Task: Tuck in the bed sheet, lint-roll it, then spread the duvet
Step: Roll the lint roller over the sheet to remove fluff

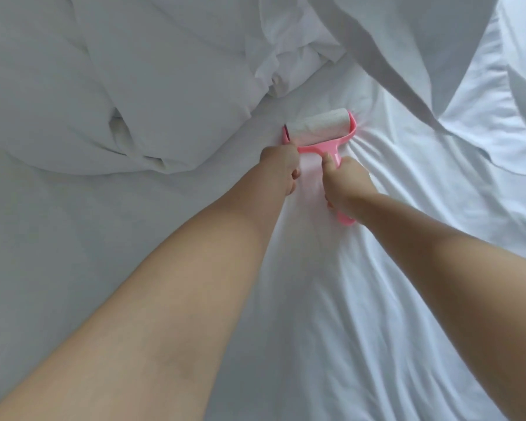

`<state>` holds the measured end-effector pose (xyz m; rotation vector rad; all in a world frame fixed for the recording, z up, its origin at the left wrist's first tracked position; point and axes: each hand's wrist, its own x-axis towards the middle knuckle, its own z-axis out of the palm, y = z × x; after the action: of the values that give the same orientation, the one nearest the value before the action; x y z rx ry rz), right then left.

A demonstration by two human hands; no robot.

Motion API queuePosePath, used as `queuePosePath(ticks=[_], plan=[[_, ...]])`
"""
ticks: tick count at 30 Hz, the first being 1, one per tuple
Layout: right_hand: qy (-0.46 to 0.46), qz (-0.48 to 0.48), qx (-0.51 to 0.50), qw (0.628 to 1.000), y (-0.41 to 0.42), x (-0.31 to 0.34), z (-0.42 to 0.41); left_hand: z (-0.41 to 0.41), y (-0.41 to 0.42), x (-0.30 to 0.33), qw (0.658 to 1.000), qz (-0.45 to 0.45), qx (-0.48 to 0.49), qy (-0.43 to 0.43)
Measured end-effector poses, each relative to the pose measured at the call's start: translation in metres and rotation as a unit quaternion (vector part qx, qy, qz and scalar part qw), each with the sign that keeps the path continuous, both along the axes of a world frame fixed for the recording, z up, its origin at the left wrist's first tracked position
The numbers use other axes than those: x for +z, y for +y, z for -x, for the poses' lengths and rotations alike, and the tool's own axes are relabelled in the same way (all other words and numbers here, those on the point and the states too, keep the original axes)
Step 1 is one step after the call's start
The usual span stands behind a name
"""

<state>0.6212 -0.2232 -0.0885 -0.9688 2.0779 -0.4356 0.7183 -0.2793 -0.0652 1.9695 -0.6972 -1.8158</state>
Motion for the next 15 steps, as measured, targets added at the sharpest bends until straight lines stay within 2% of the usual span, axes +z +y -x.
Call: queuePosePath(ticks=[8,15], plan=[[-0.014,0.002,0.017,1.000,0.063,0.011,0.000,0.002,0.061,0.008,1.000,-0.002,0.002,-0.003],[0.003,-0.038,0.050,0.998,0.144,0.024,0.004,-0.001,0.139,0.010,1.000,-0.023,-0.007,0.010]])
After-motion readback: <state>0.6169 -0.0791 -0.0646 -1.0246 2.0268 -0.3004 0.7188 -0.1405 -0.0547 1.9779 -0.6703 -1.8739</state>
